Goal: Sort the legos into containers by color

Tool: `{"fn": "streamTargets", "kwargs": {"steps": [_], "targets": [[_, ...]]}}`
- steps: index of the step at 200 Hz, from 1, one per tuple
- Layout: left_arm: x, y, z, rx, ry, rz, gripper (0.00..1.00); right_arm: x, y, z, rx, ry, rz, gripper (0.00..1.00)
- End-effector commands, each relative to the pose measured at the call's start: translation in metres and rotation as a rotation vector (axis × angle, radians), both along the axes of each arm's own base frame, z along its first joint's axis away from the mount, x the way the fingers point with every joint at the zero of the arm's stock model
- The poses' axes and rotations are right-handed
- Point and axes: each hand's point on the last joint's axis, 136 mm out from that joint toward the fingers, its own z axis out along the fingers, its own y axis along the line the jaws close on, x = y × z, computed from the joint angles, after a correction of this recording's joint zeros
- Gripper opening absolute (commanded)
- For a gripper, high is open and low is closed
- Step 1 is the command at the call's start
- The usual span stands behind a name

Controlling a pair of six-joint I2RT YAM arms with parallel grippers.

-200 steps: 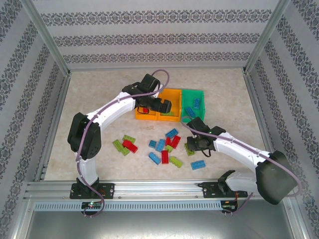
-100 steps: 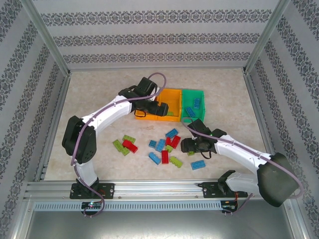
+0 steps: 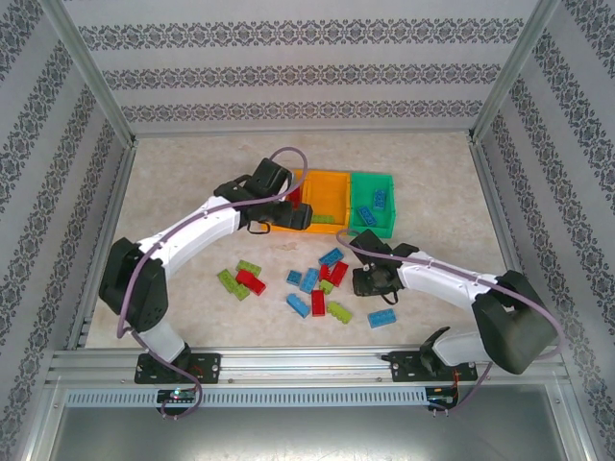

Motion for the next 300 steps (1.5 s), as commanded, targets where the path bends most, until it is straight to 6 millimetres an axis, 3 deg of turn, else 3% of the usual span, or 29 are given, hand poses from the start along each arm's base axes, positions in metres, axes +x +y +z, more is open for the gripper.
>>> {"fn": "streamTargets", "kwargs": {"steps": [1, 32, 66, 107, 139, 173, 201, 239, 263, 300], "targets": [[-0.001, 0.030, 0.010, 0.011, -0.051, 0.133, 1.00, 0.027, 0.009, 0.045, 0.054, -0.160, -0.026, 0.29], [-0.020, 0.066, -0.010, 0.061, 0.024, 0.226, 1.00, 0.066, 0.028, 0.092, 0.198, -0.285, -0.045, 0.30], [-0.039, 0.084, -0.032, 0.087, 0.090, 0.274, 1.00, 0.114, 0.057, 0.115, 0.282, -0.284, -0.016, 0.32], [-0.050, 0.093, -0.040, 0.112, 0.104, 0.275, 1.00, 0.171, 0.084, 0.106, 0.264, -0.241, -0.009, 0.35], [-0.063, 0.100, -0.051, 0.143, 0.153, 0.287, 1.00, 0.198, 0.091, 0.086, 0.223, -0.188, -0.017, 0.40], [-0.081, 0.103, -0.071, 0.154, 0.230, 0.282, 0.99, 0.214, 0.084, 0.066, 0.167, -0.148, -0.045, 0.48], [-0.094, 0.109, -0.084, 0.188, 0.273, 0.264, 1.00, 0.220, 0.081, 0.062, 0.159, -0.139, -0.048, 0.53], [-0.112, 0.105, -0.096, 0.167, 0.328, 0.218, 0.96, 0.220, 0.083, 0.066, 0.168, -0.145, -0.037, 0.56], [-0.118, 0.092, -0.099, 0.129, 0.339, 0.149, 0.93, 0.219, 0.082, 0.072, 0.186, -0.165, -0.041, 0.59], [-0.127, 0.094, -0.111, 0.175, 0.366, 0.100, 0.86, 0.218, 0.076, 0.078, 0.193, -0.178, -0.051, 0.62]]}}
